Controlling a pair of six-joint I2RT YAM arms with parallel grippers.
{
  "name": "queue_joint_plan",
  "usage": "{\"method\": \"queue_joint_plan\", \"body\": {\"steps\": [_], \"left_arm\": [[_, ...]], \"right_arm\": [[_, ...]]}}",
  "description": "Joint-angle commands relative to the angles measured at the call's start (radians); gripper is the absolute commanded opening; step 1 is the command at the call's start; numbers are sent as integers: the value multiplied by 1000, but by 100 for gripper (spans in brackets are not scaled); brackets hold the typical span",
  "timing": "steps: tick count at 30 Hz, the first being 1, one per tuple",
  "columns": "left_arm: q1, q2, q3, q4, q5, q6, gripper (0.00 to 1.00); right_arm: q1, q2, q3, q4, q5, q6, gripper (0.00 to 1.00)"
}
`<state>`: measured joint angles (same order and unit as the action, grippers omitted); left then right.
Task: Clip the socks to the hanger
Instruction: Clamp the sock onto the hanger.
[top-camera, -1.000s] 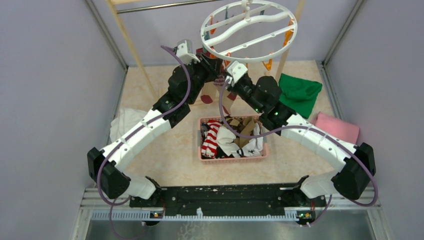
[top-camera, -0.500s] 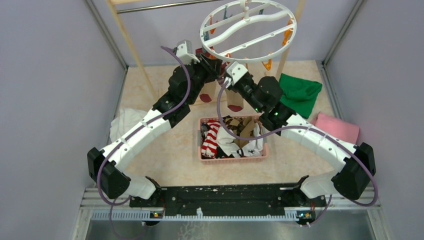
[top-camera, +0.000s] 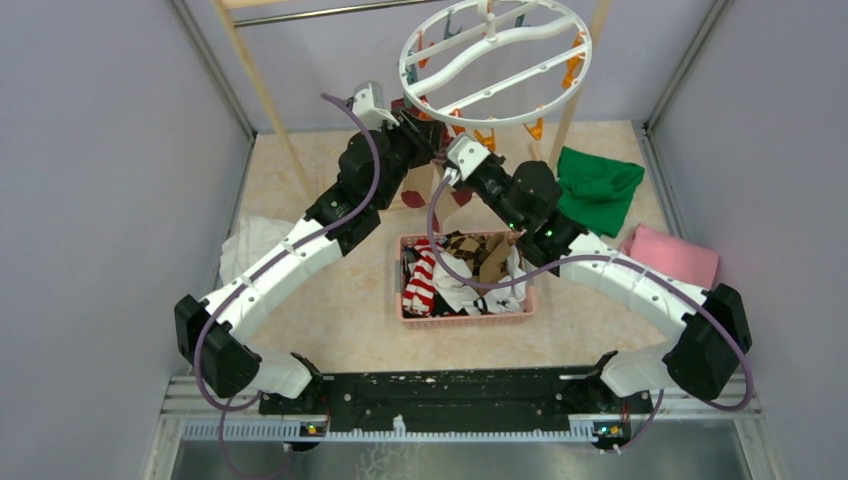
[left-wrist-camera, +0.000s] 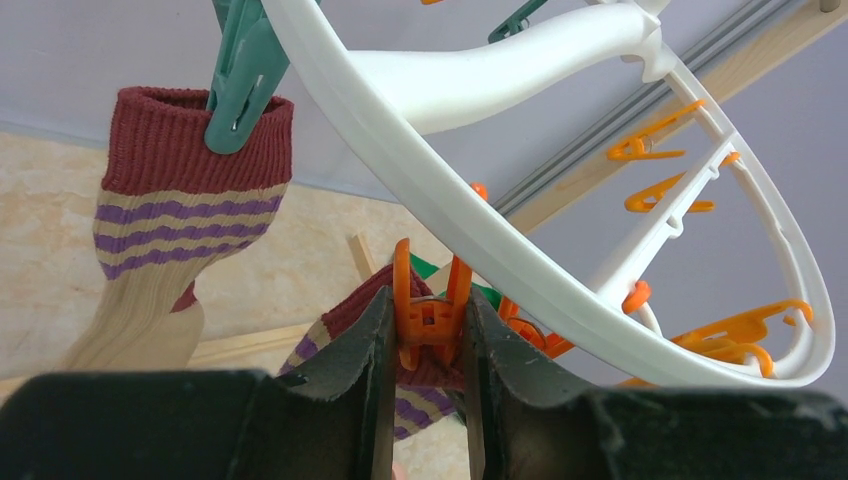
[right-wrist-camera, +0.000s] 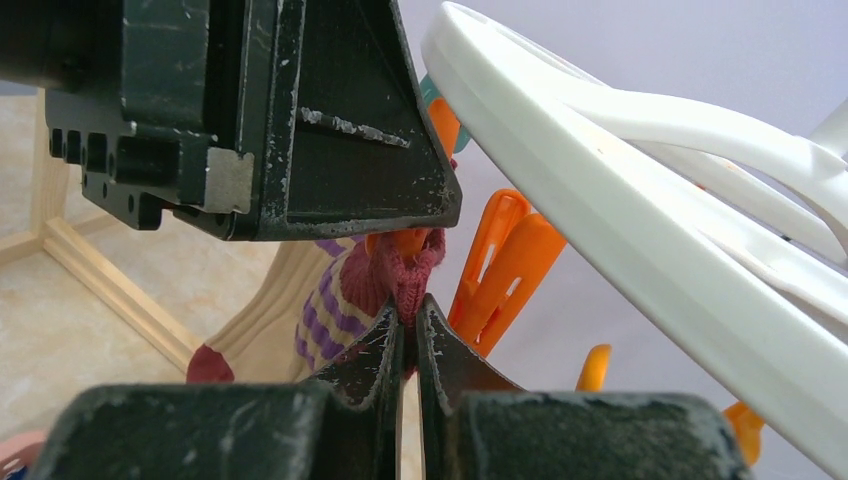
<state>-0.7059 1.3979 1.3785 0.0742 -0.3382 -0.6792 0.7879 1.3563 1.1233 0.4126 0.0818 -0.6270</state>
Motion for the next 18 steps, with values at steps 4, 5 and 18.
{"method": "queue_joint_plan", "body": {"steps": [4,5,18], "left_arm": [[2,-33,37,3,-1,-24,12],[2,-32,38,2,-2,-27,12],[8,-34,44,-17,1,-49,12]], "right_arm": [[8,-25,25,67,9,11,4],[8,-24,27,68,10,11,4],[7,7,59,105,22,-36,4]]}}
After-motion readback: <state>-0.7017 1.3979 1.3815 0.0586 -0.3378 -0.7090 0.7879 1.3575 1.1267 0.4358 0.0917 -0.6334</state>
